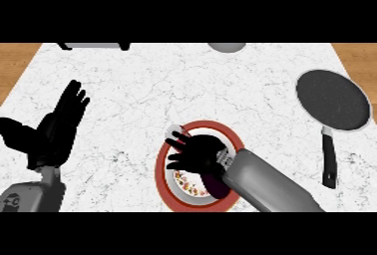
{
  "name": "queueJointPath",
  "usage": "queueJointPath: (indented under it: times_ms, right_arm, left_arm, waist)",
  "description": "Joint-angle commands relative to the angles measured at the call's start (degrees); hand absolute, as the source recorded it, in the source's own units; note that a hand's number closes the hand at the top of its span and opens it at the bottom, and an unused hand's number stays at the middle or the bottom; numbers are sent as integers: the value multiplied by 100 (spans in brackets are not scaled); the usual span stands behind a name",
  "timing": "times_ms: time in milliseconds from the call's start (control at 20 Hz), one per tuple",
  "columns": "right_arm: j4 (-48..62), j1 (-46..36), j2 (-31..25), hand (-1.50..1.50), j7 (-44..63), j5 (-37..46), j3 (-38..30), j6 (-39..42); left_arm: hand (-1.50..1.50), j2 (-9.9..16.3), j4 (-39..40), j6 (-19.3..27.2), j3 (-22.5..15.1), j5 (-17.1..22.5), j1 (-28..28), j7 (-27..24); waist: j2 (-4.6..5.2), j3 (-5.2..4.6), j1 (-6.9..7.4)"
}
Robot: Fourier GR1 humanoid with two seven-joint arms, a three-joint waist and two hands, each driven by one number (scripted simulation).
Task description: Pick the eggplant from the plate and place it in the pan
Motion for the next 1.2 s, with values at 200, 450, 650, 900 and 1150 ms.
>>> queueJointPath:
  times_ms: [200,450,650,900,1150]
  right_arm:
    - [883,277,210,150,-690,248,381,-505]
    - [842,407,624,150,-499,319,331,-404]
    - [605,591,73,150,-949,345,194,-681]
    - [1272,458,273,150,352,76,-1339,-939]
    - [1355,534,-57,150,2329,-88,-3224,-1761]
  left_arm:
    - [0,45,-17,59,49,-67,-361,409]
    - [0,-30,-248,145,56,-116,-287,451]
    - [0,4,233,-158,222,-1,-151,0]
    - [0,-61,96,-7,142,-119,-47,40]
    - [0,17,95,140,360,-113,61,70]
  waist:
    - [135,-8,19]
    - [115,-9,6]
    - [113,-13,-56]
    - [124,-14,-195]
    - [83,-8,-709]
